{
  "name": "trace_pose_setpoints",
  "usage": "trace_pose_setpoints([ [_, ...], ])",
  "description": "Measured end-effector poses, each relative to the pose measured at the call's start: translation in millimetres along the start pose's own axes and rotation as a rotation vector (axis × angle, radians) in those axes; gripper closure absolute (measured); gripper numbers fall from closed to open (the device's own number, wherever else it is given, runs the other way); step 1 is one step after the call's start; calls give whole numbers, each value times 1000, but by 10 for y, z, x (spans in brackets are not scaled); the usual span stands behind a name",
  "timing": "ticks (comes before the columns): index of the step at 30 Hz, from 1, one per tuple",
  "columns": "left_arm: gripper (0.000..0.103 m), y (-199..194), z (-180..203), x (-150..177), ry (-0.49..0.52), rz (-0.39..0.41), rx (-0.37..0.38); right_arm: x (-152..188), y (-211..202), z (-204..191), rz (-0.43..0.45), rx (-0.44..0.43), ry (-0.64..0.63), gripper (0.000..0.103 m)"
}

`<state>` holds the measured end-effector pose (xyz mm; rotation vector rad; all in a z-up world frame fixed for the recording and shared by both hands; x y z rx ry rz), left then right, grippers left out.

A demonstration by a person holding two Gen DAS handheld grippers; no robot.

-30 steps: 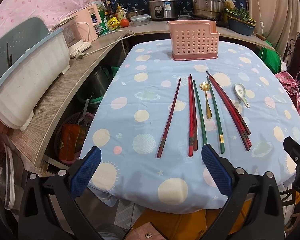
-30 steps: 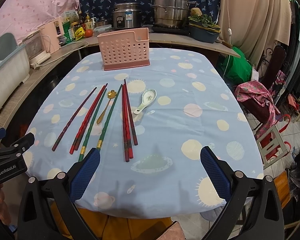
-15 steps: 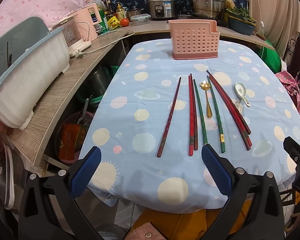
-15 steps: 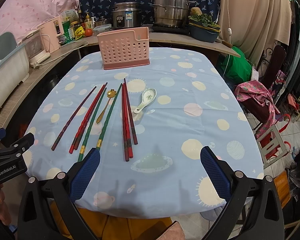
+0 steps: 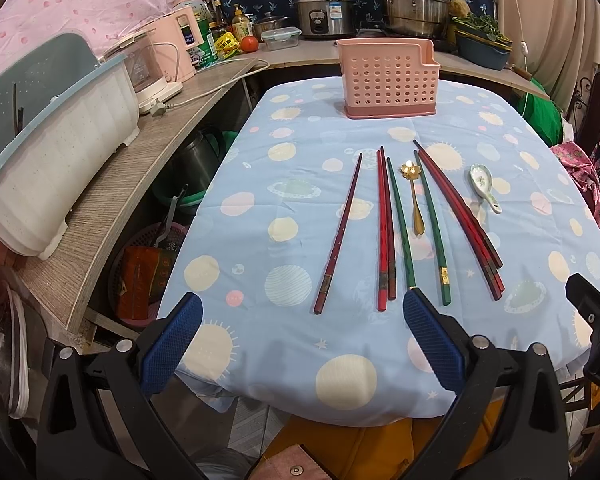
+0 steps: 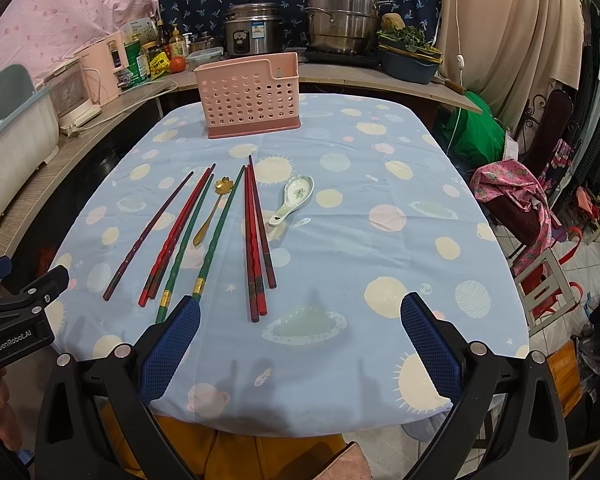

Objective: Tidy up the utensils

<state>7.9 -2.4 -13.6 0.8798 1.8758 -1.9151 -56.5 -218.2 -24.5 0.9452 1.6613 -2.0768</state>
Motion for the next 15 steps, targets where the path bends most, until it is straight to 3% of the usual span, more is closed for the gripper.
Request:
trace_pose_setpoints([
  [8,7,84,-47,4,-16,-11,20,9,57,26,-4,0,12,7],
  [15,7,528,-366,-69,-139,-59,61,-16,315,111,-24,-6,48,7],
])
Point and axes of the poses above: each gripper's, at about its wrist camera, not at the fingertips, and y roughly the way its jaws point, z to its right, x to its underside, the point moved 2 cm from there along y, roughly the way its jaws point, and after that the axes turned 6 degrees about x, right-handed, at the moved point
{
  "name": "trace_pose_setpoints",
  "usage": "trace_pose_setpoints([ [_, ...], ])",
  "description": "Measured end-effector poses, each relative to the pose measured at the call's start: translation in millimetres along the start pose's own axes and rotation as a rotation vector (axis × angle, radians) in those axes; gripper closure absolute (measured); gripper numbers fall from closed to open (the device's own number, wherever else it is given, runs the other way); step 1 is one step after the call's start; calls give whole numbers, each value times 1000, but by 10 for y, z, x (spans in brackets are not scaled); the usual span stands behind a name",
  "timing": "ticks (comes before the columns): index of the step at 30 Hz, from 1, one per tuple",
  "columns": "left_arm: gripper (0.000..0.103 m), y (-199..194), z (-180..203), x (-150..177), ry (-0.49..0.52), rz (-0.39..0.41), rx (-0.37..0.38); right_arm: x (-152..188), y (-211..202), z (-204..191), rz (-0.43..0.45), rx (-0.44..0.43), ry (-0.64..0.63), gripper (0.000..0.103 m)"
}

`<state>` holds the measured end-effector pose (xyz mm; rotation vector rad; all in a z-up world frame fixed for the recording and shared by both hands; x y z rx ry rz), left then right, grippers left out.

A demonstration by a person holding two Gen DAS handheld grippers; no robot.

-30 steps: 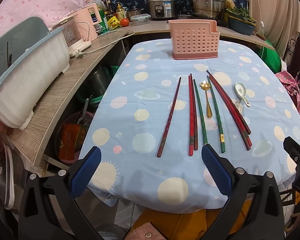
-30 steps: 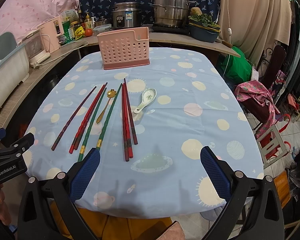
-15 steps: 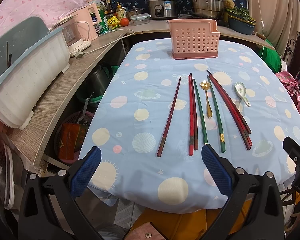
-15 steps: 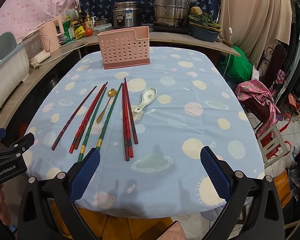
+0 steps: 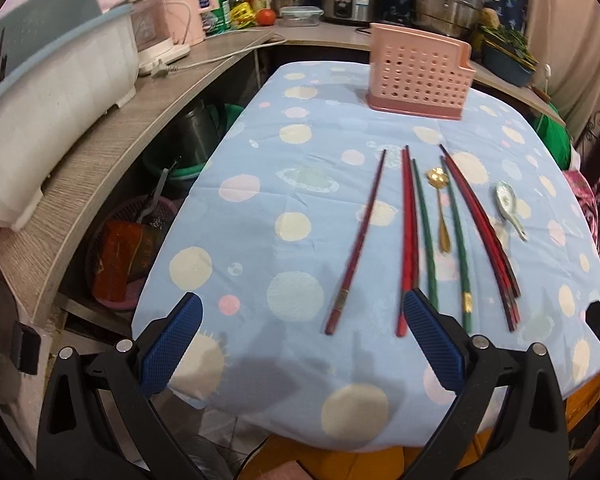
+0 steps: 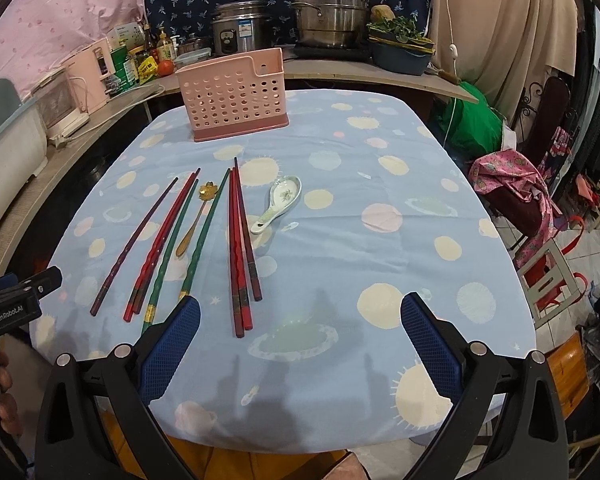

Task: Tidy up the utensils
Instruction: 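Grasp a dark red chopstick with the left tool while the right tool grasps the white ceramic spoon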

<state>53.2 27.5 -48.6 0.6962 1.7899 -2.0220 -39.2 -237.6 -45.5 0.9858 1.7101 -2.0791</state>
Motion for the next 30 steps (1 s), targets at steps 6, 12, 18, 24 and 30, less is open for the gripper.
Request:
trace_pose_setpoints([
  [6,14,389,-21,-23,8,-61,21,-63,211,13,-29,-11,9,7],
  [12,35,707,28,72,24,-146,57,-172,341,5,-40,-23,10,7],
  [18,56,722,34,131,28,-164,91,-330,492,-5,-48,-55,31,13],
  [24,91,677,73,147,31,-179,141,-541,692,-64,-59,-111,65,33],
  [30,96,673,160,158,46,-189,152,-616,1016,-118,-122,-167,114,64],
])
Point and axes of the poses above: each gripper's, at about its wrist camera, not at the fingertips, and y roughly the way its jaws point, z to its right, x to its underside, the point moved 2 cm from there along y, roughly the way its jaws point, and after that the axes turned 6 degrees about x, right-handed, at the moved point
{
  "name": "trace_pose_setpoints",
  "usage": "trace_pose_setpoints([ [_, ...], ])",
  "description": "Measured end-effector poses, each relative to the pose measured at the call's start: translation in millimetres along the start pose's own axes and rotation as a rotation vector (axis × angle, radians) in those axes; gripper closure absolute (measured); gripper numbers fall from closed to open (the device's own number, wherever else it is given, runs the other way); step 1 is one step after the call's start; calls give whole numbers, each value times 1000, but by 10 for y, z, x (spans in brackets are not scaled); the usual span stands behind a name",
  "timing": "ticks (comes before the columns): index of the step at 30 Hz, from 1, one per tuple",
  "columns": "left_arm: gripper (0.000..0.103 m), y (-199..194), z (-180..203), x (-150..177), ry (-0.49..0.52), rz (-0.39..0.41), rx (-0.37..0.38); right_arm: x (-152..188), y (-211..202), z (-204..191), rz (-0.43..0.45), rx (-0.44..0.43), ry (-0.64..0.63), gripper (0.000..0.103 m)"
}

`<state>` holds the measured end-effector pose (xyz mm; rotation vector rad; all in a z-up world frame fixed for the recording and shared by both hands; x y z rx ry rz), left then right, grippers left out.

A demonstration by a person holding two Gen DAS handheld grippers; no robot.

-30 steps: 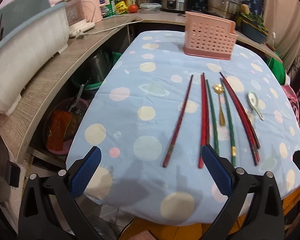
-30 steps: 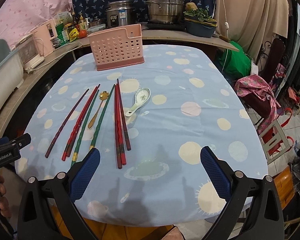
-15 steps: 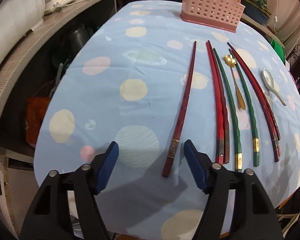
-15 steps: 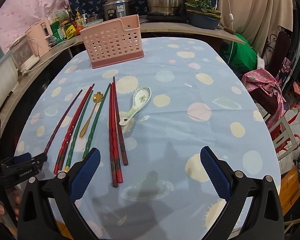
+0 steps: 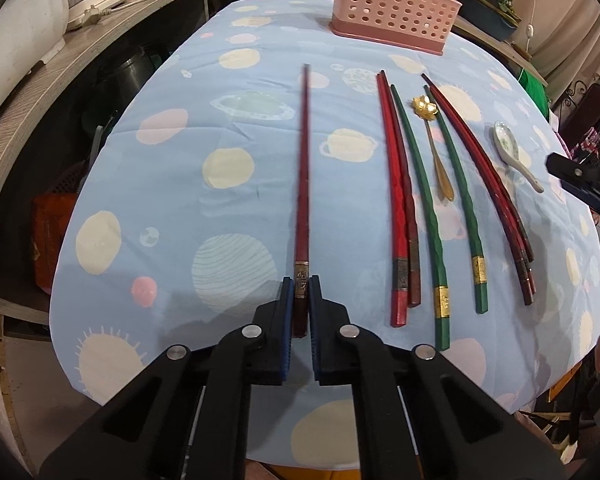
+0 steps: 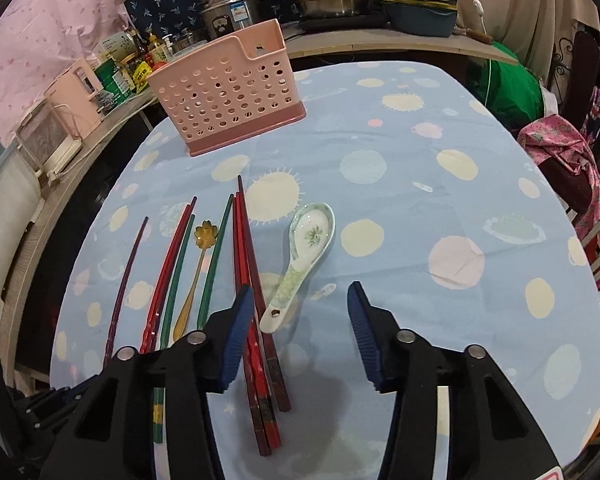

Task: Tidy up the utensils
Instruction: 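Grasp a dark red chopstick with the left tool while the right tool grasps the white ceramic spoon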

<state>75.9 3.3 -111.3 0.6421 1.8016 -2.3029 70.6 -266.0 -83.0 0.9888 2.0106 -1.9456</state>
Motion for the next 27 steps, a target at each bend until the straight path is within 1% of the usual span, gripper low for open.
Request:
trace_pose_setpoints([
  [2,96,5,19,-4,5,-1,-6,3,106,10,-27,-11,20,73],
  [4,96,4,8,-7,3,-4,-6,19,192,19,-48,-23,34,80],
  [8,96,8,8,-15,0,-6,-6,47,306,31,-73,-34,42,86],
  [10,96,8,12,-15,2,-6,-8,65,345,32,-81,-35,43,88],
  [16,96,13,13,-19,3,-4,-11,88,388,-22,-83,-41,32,88],
  [21,96,16,18,-21,2,-2,-11,118,388,-83,-48,-6,-13,88],
  [23,96,20,10,-23,0,-2,-9,128,379,-64,-46,-2,-14,93],
  [27,96,11,-1,-27,-6,0,-3,157,333,-15,-48,-2,-11,95],
])
Point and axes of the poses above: each gripper's, at about its wrist camera, not at the fingertips, and y roughly the way its jaws point, z to its right, x to its underside, the point moved 2 cm from there along y, roughly the way its jaws point, and after that the axes turned 6 degrees about x, right-handed, at the moved point
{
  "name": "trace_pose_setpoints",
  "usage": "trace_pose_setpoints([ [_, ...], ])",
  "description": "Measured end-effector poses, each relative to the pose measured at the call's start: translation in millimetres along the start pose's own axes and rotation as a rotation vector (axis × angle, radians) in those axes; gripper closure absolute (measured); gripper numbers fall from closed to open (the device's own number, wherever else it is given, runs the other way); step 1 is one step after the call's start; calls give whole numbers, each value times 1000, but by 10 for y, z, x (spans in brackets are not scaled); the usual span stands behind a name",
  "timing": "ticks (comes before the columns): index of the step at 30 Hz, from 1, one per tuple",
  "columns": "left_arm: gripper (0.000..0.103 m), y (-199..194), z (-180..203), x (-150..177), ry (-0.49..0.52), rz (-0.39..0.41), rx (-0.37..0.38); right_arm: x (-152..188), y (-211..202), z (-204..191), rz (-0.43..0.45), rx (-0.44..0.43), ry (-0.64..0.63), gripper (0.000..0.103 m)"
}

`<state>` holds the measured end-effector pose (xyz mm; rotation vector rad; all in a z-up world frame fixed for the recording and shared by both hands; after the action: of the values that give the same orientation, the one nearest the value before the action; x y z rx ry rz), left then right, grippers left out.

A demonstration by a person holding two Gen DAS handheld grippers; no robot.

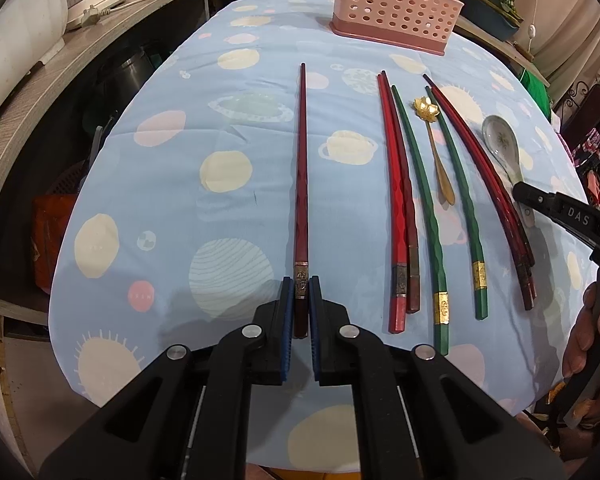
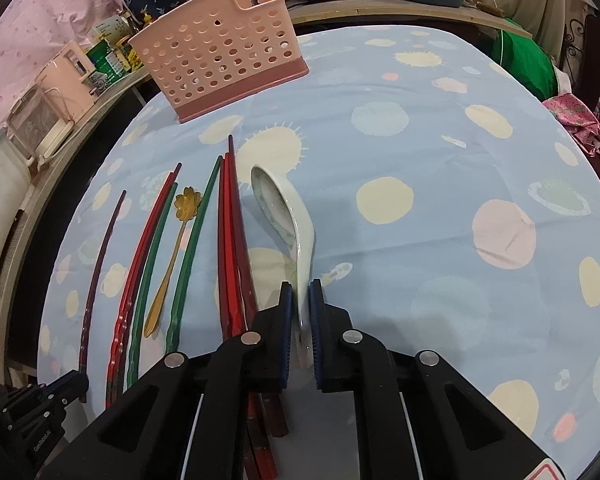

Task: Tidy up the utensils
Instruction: 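Grasp a dark red chopstick with the left tool while the right tool grasps the white ceramic spoon, then lift the chopstick with the left tool while the right tool carries the spoon to the pink holder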

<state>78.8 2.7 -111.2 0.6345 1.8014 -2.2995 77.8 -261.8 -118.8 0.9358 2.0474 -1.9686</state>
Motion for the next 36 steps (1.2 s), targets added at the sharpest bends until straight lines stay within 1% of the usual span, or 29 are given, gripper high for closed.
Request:
trace_pose_setpoints([
  [6,96,-197,-10,-66,-10,49,5,-24,-285,120,47,21,12,96],
  [12,96,-599,7,-311,-20,155,21,-219,-647,214,130,22,31,96],
  [17,96,-934,22,-647,-33,252,35,-385,-777,274,171,13,46,96],
  [19,96,-1027,39,-764,-35,277,41,-445,-785,294,170,-2,55,96],
  [26,96,-1246,131,-1119,-20,341,55,-596,-833,287,191,-14,53,96],
  [31,96,-1464,245,-1541,12,417,55,-877,-888,234,226,-39,42,96],
  [36,96,-1669,360,-2037,42,506,42,-1262,-924,110,271,-65,14,96],
])
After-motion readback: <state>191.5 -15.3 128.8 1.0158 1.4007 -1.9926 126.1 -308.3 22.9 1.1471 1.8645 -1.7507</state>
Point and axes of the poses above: each gripper's, at about its wrist camera, not at the fingertips, and y roughly the way its jaws point, z to its right, x to its underside, the point moved 2 cm from there along y, roughly the way its jaws point, and after that the axes turned 6 degrees about x, right-handed, at the moved point
